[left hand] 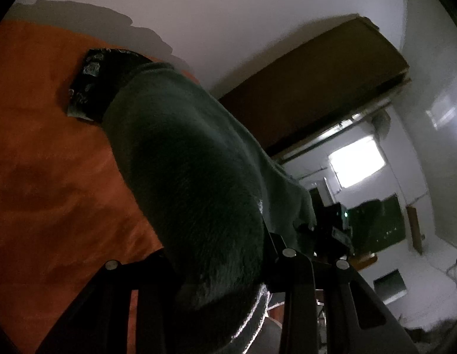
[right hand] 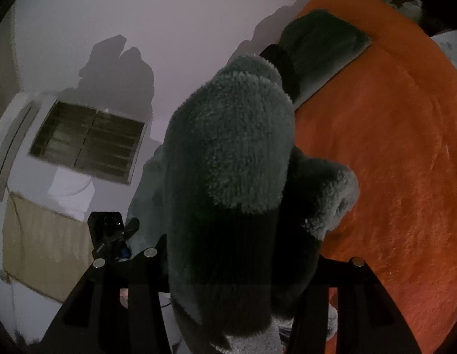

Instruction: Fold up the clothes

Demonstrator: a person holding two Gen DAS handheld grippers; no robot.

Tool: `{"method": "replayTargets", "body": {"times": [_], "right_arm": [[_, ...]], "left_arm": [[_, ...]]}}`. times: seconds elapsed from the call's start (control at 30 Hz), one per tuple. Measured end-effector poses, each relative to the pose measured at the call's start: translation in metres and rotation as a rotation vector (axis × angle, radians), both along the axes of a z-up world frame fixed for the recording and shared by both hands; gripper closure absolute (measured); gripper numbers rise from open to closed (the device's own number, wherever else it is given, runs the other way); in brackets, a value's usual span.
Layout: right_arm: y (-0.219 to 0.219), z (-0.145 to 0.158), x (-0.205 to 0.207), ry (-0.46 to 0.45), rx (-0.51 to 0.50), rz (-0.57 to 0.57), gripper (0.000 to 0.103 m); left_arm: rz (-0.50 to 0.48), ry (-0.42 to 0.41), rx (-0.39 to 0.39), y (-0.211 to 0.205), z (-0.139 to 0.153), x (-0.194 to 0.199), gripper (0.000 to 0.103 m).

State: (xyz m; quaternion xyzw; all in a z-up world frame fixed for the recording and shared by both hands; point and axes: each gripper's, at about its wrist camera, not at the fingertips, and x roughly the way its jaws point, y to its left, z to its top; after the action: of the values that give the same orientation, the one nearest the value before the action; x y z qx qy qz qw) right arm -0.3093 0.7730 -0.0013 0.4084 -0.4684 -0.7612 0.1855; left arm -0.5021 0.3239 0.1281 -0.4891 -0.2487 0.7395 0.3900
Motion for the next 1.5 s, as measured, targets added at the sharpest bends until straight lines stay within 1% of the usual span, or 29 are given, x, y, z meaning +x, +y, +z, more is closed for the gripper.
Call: {"method": "replayTargets", "body": {"times": [0.07, 0.17, 0.23, 0.33, 0.43, 0.5, 0.57, 0.63, 0.7, 0.8, 0.93, 1.03, 1.13, 1.17, 1.2, 1.27, 1.33, 1.43, 1.47, 1.5], "right_arm": [[0.007, 0.002, -0.011, -0.011, -0.003, -0.01, 0.054], [0.025, 0.003, -0.029, -0.018, -0.013, -0.026, 0.054], [0.024, 0.008, -0.057, -0.017, -0.016, -0.036, 0.054], [0.05, 0.005, -0.096, -0.023, -0.023, -0.045, 0.054], [0.087, -0.013, -0.135, -0.035, -0.046, -0.059, 0.054], [0.109, -0.026, -0.161, -0.047, -0.062, -0.077, 0.054], [0.126, -0.04, -0.186, -0.058, -0.083, -0.115, 0.054], [0.137, -0.055, -0.214, -0.076, -0.109, -0.17, 0.054], [0.147, -0.07, -0.233, -0.083, -0.125, -0.215, 0.054], [0.151, -0.089, -0.255, -0.084, -0.15, -0.283, 0.054], [0.15, -0.117, -0.285, -0.074, -0.192, -0.399, 0.054], [0.145, -0.134, -0.307, -0.042, -0.189, -0.498, 0.054], [0.141, -0.151, -0.33, -0.02, -0.181, -0.572, 0.054], [0.139, -0.16, -0.338, -0.019, -0.184, -0.597, 0.054], [0.137, -0.174, -0.346, -0.03, -0.196, -0.619, 0.054], [0.131, -0.208, -0.363, -0.081, -0.227, -0.652, 0.054], [0.122, -0.237, -0.37, -0.132, -0.25, -0.686, 0.054], [0.11, -0.249, -0.366, -0.122, -0.234, -0.746, 0.051], [0.107, -0.251, -0.366, -0.125, -0.227, -0.754, 0.048], [0.107, -0.252, -0.368, -0.138, -0.217, -0.745, 0.042]], "left_arm": [[0.025, -0.027, -0.002, 0.011, 0.0, -0.012, 0.067], [0.052, -0.05, 0.024, 0.03, -0.003, -0.03, 0.067], [0.062, -0.074, 0.04, 0.046, -0.011, -0.05, 0.067], [0.068, -0.118, 0.041, 0.075, -0.023, -0.092, 0.067], [0.053, -0.139, 0.012, 0.112, -0.03, -0.149, 0.067], [0.062, -0.13, -0.023, 0.135, -0.033, -0.19, 0.067], [0.073, -0.12, -0.06, 0.158, -0.035, -0.23, 0.067], [0.072, -0.125, -0.088, 0.182, -0.042, -0.273, 0.067], [0.065, -0.129, -0.12, 0.208, -0.049, -0.319, 0.067], [0.033, -0.127, -0.159, 0.245, -0.06, -0.378, 0.067], [-0.038, -0.101, -0.186, 0.3, -0.074, -0.457, 0.067], [-0.104, -0.074, -0.223, 0.345, -0.086, -0.512, 0.067], [-0.155, -0.051, -0.266, 0.387, -0.103, -0.558, 0.067], [-0.148, -0.059, -0.293, 0.395, -0.113, -0.571, 0.067], [-0.135, -0.071, -0.325, 0.402, -0.123, -0.583, 0.067], [-0.063, -0.073, -0.415, 0.408, -0.136, -0.604, 0.066], [-0.02, -0.063, -0.412, 0.395, -0.133, -0.61, 0.066], [0.037, -0.047, -0.391, 0.373, -0.125, -0.615, 0.066], [0.057, -0.042, -0.384, 0.366, -0.123, -0.617, 0.064], [0.076, -0.037, -0.377, 0.359, -0.12, -0.619, 0.057]]}}
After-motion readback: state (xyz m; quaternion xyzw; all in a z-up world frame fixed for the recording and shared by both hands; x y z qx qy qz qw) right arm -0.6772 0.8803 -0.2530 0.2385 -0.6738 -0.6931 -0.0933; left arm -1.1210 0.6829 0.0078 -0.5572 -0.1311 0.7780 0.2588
